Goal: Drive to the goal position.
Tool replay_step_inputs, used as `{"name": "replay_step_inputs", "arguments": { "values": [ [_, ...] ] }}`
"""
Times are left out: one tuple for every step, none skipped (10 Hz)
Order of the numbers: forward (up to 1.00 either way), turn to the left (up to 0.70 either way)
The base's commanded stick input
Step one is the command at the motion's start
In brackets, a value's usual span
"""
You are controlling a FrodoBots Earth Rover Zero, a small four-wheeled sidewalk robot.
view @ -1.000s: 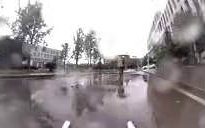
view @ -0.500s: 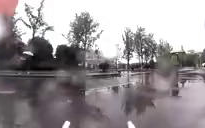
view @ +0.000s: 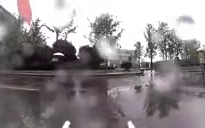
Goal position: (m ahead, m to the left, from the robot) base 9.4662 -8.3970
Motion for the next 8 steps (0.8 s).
{"name": "replay_step_inputs", "arguments": {
  "values": [
    [0.00,0.70],
    [0.00,0.70],
    [0.00,0.70],
    [0.00,0.70],
    [0.00,0.70],
    [0.00,0.70],
    [0.00,0.70],
    [0.00,0.70]
  ]
}}
